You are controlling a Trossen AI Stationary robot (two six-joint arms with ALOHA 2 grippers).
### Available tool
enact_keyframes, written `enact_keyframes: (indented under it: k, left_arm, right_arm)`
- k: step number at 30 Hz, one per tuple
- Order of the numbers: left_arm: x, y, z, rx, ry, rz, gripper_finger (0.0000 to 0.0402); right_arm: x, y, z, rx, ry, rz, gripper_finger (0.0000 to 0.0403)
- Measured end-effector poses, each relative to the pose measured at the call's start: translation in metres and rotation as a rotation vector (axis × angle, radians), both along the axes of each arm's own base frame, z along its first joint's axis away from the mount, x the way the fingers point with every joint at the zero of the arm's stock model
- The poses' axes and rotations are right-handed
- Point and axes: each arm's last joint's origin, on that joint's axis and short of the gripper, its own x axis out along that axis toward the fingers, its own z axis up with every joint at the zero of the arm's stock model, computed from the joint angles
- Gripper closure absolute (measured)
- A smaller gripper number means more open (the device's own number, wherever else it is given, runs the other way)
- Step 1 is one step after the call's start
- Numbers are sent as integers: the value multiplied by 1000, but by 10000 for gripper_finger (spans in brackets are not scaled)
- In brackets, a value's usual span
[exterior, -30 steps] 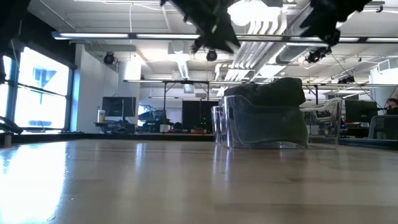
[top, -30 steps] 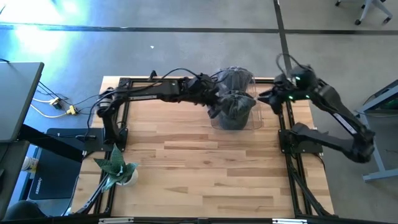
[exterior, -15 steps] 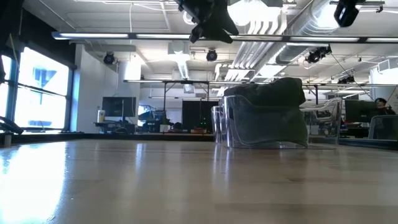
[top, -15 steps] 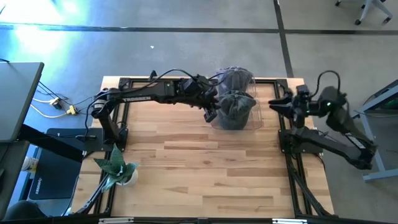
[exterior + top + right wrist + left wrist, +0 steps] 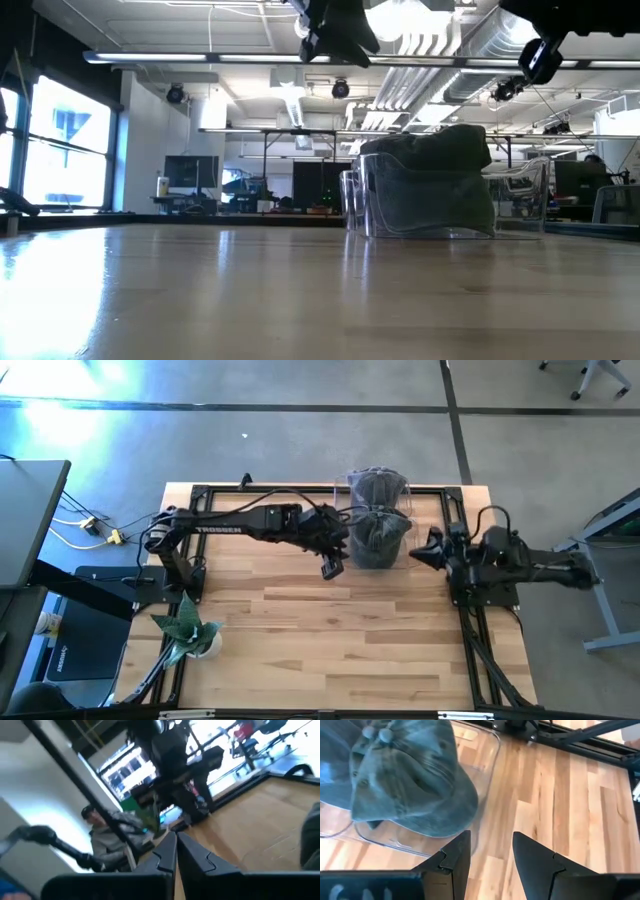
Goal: Pick & Place hat
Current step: Return to Home Position
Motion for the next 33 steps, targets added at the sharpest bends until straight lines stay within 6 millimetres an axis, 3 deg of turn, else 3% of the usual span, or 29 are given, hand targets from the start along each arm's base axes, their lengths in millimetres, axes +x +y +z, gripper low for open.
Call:
enact_keyframes:
  k: [4, 8, 16, 21, 28, 33]
  left_arm:
    - [1, -8, 0, -20, -5, 19, 260]
    - [2, -14, 1, -63, -28, 71, 260]
    - [4, -19, 4, -162, -67, 151, 260]
    - [7, -19, 7, -188, -115, 174, 260]
    - [7, -17, 9, -191, -138, 224, 260]
    - [3, -17, 17, -219, -162, 220, 260]
  right_arm:
    - [3, 11, -15, -50, 47, 46, 384]
    - [1, 16, -30, -69, 58, 89, 399]
    - [-22, 12, -47, -124, -2, 57, 401]
    - [-19, 11, -51, -195, 25, 51, 401]
    - [-13, 8, -75, -234, 79, 24, 402]
    - [-8, 7, -81, -268, -12, 16, 402]
